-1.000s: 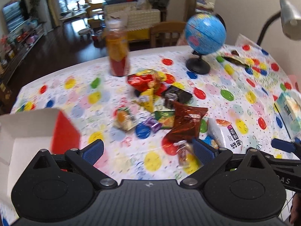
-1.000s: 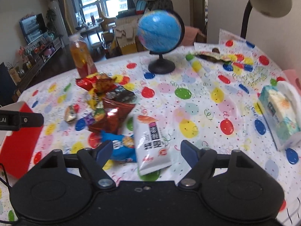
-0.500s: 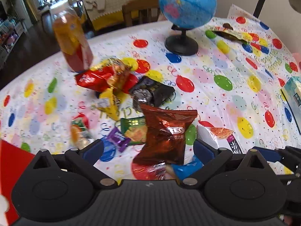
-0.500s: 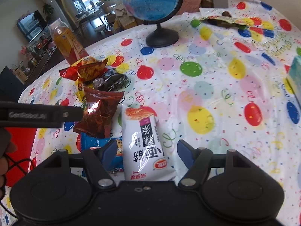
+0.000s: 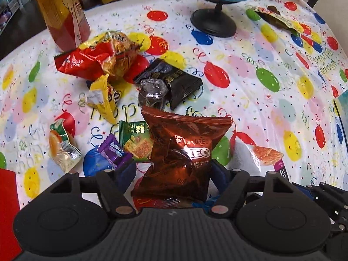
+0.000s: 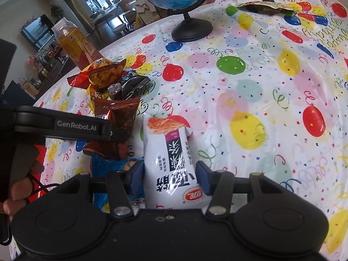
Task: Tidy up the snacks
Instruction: 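Grasp the brown Oreo bag with the left gripper while the right gripper grasps the white wafer packet, then carry the Oreo bag and wafer packet over the shoebox with both grippers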
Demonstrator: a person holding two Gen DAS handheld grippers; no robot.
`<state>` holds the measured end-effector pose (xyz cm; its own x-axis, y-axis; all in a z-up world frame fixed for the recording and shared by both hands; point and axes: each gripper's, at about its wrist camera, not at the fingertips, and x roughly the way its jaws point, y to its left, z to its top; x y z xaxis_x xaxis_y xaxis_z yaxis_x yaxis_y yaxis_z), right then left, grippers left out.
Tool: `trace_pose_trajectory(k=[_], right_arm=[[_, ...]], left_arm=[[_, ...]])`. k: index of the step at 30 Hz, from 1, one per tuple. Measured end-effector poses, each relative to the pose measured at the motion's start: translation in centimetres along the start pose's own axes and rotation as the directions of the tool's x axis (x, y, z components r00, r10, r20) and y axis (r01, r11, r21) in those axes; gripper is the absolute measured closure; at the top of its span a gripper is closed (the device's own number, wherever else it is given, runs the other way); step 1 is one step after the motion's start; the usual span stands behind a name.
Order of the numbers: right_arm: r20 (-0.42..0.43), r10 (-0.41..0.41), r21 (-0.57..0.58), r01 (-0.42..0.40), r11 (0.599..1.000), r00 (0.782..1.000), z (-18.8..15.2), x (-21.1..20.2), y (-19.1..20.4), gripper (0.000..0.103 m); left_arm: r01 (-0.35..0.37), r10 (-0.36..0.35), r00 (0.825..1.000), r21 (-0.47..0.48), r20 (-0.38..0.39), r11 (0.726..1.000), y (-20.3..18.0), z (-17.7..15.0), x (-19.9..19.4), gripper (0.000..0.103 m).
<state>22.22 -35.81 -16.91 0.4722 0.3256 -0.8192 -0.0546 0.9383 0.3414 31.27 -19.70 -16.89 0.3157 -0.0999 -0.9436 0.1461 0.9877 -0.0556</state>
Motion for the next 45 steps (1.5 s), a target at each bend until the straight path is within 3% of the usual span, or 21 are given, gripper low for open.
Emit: trace_pose_trajectory(k=[2, 4, 14, 24, 34, 45], right_arm=[[0.002, 0.001, 0.009, -0.001, 1.0, 1.0, 0.1, 0.0, -0.1, 0.054], [0.004, -0.002, 0.014, 0.002, 1.0, 1.0, 0.1, -0.1, -0.1, 0.056], [0.032, -0.019, 0.033, 0.018, 0.999, 0.999, -0.2, -1.1, 0.1, 0.067], [0.103, -0.038, 0.029, 0.035, 0.999, 0.994, -0.7, -5.5, 1.9, 0.069], [0.15, -0.016, -0.027, 0.02, 0.999, 0.989, -1.5, -10.6, 7.5, 0.069], [0.149, 0.078, -0.176, -0.051, 0.983, 0.986, -2.4, -12.3, 18.0, 0.069]], left_arm=[[-0.002, 0.002, 1.0, -0.003, -0.001, 1.0, 0.0, 0.1, 0.2, 0.032], [-0.001, 0.001, 1.0, -0.009, -0.002, 1.0, -0.1, 0.1, 0.3, 0.05], [-0.001, 0.001, 1.0, -0.046, 0.013, 0.999, 0.6, -0.2, -0.7, 0.052], [0.033, -0.027, 0.998, -0.104, 0.054, 0.994, 2.5, -1.4, -5.6, 0.052], [0.061, -0.053, 0.996, -0.121, 0.067, 0.991, 5.8, -4.6, -12.3, 0.052], [0.053, -0.031, 0.994, -0.213, 0.104, 0.976, 14.3, -9.1, -19.4, 0.052]])
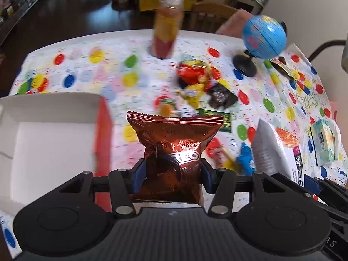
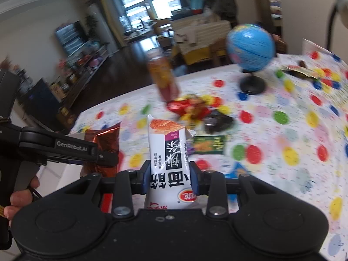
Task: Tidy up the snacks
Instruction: 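Carry the Oreo bag and wafer packet over the shoebox with both grippers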
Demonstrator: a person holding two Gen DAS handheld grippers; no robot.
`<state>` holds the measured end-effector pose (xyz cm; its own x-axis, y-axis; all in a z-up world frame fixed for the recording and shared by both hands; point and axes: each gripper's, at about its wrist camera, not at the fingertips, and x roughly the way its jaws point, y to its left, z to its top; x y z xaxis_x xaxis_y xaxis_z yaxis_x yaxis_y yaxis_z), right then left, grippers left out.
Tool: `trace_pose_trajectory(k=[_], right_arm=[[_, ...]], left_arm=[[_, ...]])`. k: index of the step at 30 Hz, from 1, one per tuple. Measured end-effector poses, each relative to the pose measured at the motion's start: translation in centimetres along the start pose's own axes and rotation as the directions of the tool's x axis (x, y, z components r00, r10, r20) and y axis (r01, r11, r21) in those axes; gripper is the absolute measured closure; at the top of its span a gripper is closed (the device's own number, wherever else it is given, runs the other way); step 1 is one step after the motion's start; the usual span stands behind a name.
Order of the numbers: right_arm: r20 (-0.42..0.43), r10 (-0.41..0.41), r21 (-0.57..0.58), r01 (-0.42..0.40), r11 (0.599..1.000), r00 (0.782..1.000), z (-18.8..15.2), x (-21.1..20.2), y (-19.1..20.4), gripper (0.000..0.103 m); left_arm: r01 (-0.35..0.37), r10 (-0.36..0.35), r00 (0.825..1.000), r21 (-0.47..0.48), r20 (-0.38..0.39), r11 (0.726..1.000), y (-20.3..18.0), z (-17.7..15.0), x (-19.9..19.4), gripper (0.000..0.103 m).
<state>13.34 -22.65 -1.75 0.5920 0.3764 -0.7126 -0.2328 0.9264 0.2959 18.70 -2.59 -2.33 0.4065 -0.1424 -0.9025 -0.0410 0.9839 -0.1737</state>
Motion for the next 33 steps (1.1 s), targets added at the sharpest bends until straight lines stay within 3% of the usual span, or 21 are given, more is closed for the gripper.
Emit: trace_pose_trajectory(k=[17, 24, 33], right_arm=[[-0.049, 0.081, -0.184, -0.088, 0.979, 0.996, 0.2, 5.7, 17.5, 0.069], [-0.096, 0.043, -0.256, -0.066, 0.964, 0.994, -1.4, 10.4, 22.4, 0.069], [-0.173, -0.002, -0.273, -0.046, 0.961, 0.985, -3.3, 16.7, 24.9, 0.069]], left_arm=[[-0.073, 0.08, 0.996, -0.131, 0.045, 0.989, 16.8, -1.3, -5.9, 0.052], [-0.135, 0.135, 0.991, -0.132, -0.004, 0.982, 22.4, -1.2, -4.0, 0.052], [-0.199, 0.191, 0.978, -0.106, -0.079, 0.974, 26.1, -0.5, 0.8, 0.052]])
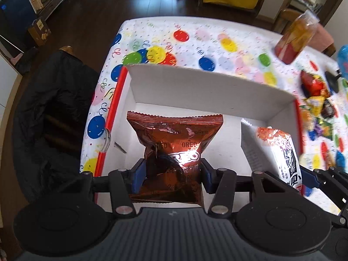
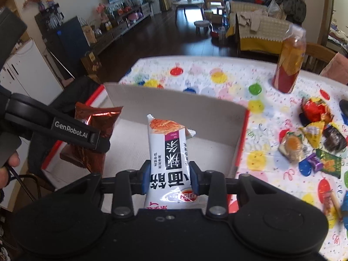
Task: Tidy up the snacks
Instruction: 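Carry the Oreo bag and wafer packet over the shoebox with both grippers, then open both grippers to drop the Oreo bag and wafer packet into the box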
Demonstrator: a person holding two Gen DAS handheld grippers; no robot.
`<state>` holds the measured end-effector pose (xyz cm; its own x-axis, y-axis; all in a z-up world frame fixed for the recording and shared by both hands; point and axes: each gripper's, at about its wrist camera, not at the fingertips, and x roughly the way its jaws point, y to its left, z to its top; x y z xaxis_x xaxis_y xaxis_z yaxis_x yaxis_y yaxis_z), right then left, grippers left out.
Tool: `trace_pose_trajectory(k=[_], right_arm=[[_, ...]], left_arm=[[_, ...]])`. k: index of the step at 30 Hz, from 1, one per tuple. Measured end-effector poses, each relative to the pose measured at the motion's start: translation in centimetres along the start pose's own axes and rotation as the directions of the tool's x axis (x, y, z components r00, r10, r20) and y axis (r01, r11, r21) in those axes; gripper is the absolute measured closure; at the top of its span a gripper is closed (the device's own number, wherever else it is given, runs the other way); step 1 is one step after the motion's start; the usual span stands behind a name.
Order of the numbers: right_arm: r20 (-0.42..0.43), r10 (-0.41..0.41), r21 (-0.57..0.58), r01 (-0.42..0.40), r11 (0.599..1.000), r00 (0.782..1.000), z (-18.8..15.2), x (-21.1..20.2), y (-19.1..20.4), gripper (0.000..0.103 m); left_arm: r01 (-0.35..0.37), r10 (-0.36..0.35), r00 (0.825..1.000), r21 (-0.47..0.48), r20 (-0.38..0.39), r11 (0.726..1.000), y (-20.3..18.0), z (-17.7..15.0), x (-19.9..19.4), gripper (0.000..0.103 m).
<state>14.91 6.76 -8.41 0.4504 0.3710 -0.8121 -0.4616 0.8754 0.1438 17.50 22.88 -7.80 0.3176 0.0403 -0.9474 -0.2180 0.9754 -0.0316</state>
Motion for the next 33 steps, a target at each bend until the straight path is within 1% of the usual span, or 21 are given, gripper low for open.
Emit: trace_pose_trajectory(k=[2, 8, 13, 19, 21, 24, 26, 27, 29, 31, 33], right_arm=[[-0.017, -0.007, -0.004, 0.007, 1.0, 1.0, -0.2, 1.1, 0.3, 0.069], [-0.066, -0.032, 0.008, 0.033, 0.999, 0.997, -1.2, 3.2, 0.3, 0.069], [-0.089, -0.038, -0.002, 0.038, 0.999, 0.995, -2.0, 3.6, 0.9, 0.068], [-0.116, -0.041, 0.001, 0.041, 0.999, 0.992, -2.4, 3.9, 1.2, 0.066], [-0.115, -0.041, 0.004, 0.042, 0.999, 0.993, -2.5, 3.6, 1.3, 0.065], [-0.112, -0.032, 0.014, 0.034, 0.999, 0.993, -2.4, 3.1, 1.3, 0.062], [-0.106, -0.025, 0.021, 0.027, 0.999, 0.994, -2.2, 2.7, 1.2, 0.058], [-0.101, -0.021, 0.023, 0.024, 0.999, 0.995, -2.3, 2.3, 1.2, 0.054], [-0.087, -0.018, 0.029, 0.021, 0.999, 0.996, -2.2, 1.6, 1.1, 0.051], [-0.072, -0.011, 0.034, 0.014, 0.999, 0.997, -2.0, 0.9, 1.1, 0.044], [-0.05, -0.001, 0.04, 0.003, 0.999, 0.999, -2.1, -0.1, 1.1, 0.04]], left_arm=[[-0.006, 0.006, 1.0, 0.002, -0.019, 1.0, 0.1, 0.1, 1.2, 0.052], [0.013, -0.01, 0.997, 0.03, -0.077, 0.999, -0.5, 0.2, 3.9, 0.052], [0.025, -0.019, 0.992, 0.052, -0.125, 0.998, -0.9, -0.1, 5.0, 0.051], [0.008, -0.002, 0.986, 0.035, -0.168, 0.999, -0.7, 0.0, 5.5, 0.051], [0.014, -0.009, 0.987, 0.026, -0.162, 1.0, -0.6, 0.1, 5.2, 0.051], [0.03, -0.026, 0.988, 0.021, -0.154, 0.999, -0.3, -0.1, 4.6, 0.045], [0.037, -0.033, 0.989, 0.021, -0.145, 0.999, -0.2, -0.2, 4.1, 0.045], [0.041, -0.037, 0.99, 0.021, -0.139, 0.999, -0.2, -0.3, 3.8, 0.045], [0.048, -0.044, 0.991, 0.023, -0.124, 0.999, -0.2, -0.5, 3.1, 0.045], [0.051, -0.047, 0.993, 0.029, -0.104, 0.998, -0.2, -0.8, 2.3, 0.045], [0.056, -0.053, 0.996, 0.038, -0.076, 0.998, -0.3, -1.1, 1.3, 0.045]])
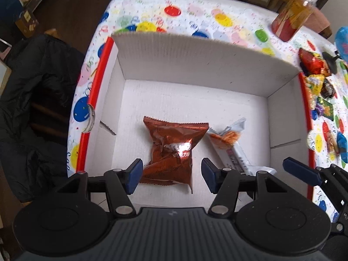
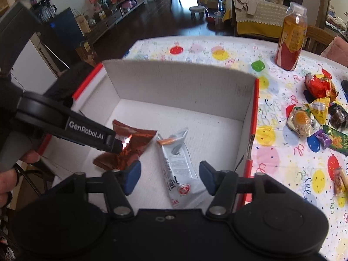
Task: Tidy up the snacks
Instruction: 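Open both grippers to drop the Oreo bag and wafer packet into the box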
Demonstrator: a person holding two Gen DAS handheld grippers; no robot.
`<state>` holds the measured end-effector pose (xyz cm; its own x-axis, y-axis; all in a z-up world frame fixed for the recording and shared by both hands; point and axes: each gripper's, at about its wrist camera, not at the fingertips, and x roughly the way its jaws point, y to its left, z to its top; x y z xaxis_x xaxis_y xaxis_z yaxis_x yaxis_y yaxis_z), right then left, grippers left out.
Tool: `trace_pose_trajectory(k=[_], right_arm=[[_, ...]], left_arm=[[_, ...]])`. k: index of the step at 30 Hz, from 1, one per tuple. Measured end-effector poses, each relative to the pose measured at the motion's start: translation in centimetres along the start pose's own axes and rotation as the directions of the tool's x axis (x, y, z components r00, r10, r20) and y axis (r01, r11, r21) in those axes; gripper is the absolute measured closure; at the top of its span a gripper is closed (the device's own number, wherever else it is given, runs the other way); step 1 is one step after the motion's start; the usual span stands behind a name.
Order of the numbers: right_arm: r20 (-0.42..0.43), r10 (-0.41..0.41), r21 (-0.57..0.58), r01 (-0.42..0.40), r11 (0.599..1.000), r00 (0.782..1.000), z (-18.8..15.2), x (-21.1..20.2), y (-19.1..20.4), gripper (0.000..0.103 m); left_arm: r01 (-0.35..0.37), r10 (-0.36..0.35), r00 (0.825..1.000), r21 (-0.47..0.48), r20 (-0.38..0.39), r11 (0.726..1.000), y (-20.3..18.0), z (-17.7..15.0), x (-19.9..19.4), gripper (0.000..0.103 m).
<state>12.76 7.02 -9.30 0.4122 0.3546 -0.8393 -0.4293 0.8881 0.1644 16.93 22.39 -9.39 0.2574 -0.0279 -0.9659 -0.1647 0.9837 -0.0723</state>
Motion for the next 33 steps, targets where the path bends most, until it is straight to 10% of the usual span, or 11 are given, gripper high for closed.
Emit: trace_pose_trajectory(k=[22, 33], right_arm=[[0.281, 0.048, 0.028, -0.058, 0.998, 0.958, -2.9, -13.1, -1.6, 0.0], [0.329, -0.053, 0.116, 0.015, 0.993, 0.943, -4.8, -16.6, -7.5, 0.0]], left_arm=[[0.107, -0.123, 0.95, 0.071, 0.288, 0.992, -2.2, -5.9, -10.4, 0.024], [0.135, -0.173, 0.923, 0.129, 0.344, 0.982, -7.8, -7.4, -11.2, 0.006]])
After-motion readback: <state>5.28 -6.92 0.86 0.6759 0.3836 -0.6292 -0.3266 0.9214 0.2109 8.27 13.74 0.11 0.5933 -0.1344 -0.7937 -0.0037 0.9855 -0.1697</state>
